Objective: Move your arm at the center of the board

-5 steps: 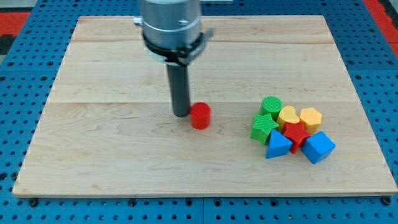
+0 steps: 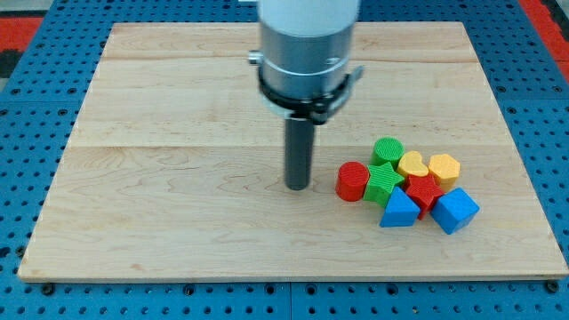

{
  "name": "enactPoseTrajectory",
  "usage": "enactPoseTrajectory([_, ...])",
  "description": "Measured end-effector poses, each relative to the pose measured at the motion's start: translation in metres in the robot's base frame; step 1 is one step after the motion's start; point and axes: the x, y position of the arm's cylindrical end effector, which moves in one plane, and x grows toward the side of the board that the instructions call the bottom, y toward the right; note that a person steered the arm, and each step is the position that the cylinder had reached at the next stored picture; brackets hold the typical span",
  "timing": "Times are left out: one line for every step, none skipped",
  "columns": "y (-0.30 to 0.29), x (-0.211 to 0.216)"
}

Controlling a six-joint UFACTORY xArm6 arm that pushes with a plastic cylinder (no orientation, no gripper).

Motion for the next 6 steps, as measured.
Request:
enactPoseTrajectory([-0.04, -0.006])
enactPoseTrajectory([-0.047, -0.008])
enactPoseTrajectory([-0.007, -0.014])
enactPoseTrajectory([-0.001, -0.037])
enactPoseTrajectory([-0.003, -0.03])
enactPoseTrajectory([-0.008, -0.062])
